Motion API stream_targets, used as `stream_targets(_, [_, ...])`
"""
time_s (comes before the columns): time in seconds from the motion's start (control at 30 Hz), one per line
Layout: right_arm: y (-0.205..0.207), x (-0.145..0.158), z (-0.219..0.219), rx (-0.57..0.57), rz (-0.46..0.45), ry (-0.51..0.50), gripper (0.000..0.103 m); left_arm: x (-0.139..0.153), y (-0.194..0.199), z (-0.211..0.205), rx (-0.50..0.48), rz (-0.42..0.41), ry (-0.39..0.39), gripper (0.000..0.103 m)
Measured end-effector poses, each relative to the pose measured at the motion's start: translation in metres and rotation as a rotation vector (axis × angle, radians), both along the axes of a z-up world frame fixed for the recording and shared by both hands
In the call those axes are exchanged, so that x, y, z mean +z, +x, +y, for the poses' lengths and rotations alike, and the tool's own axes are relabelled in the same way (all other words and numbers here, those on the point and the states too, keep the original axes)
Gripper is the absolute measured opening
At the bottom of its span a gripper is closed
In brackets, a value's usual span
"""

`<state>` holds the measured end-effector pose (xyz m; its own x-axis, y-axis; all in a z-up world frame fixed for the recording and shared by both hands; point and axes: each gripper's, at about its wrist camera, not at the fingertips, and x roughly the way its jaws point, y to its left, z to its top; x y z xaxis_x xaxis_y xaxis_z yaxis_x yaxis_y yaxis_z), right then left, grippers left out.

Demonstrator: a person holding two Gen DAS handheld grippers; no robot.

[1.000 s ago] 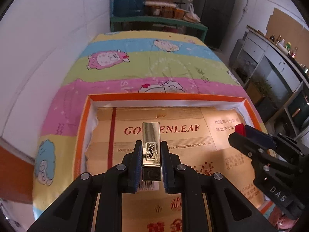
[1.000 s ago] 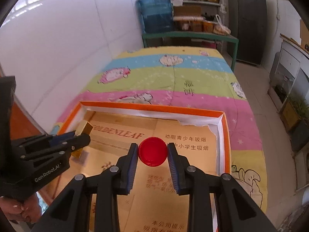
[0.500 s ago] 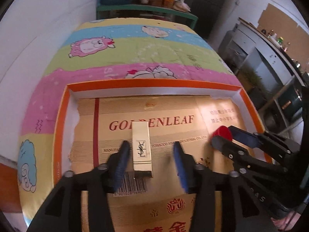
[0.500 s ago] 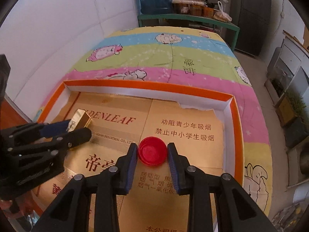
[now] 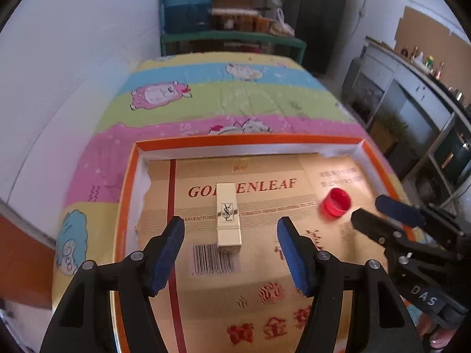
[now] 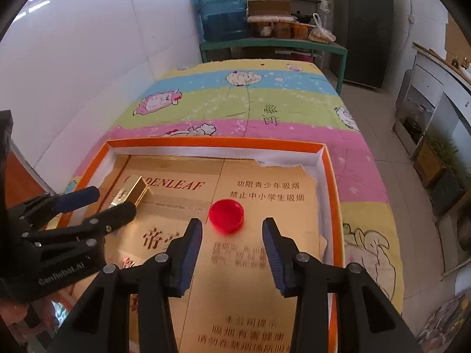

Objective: Organize rigid objects
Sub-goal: 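Lower the lipstick into the box with the left tool while the right tool releases the red cap there, then withdraw both tools from the box back toward the remaining items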

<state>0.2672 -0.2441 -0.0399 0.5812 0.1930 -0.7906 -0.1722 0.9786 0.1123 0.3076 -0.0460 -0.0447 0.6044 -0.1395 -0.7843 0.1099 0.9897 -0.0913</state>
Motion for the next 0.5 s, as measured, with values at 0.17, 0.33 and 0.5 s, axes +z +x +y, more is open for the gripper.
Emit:
stream_targets(0.17, [-0.018, 0.010, 0.000, -0.013, -0.021, 0.014, 0.042, 0.016, -0.027, 0.002, 0.023, -0.048, 0.003, 0.067])
stream_targets(0.33, [-0.035, 0.022, 0.000, -0.025, -0.048, 0.018, 0.042, 0.032, -0.054, 0.005, 0.033, -0.085, -0.009, 0.066])
stream_targets(0.5, [-0.054, 0.033, 0.002, -0.033, -0.065, 0.029, 0.042, 0.043, -0.076, 0.008, 0.032, -0.102, -0.035, 0.066])
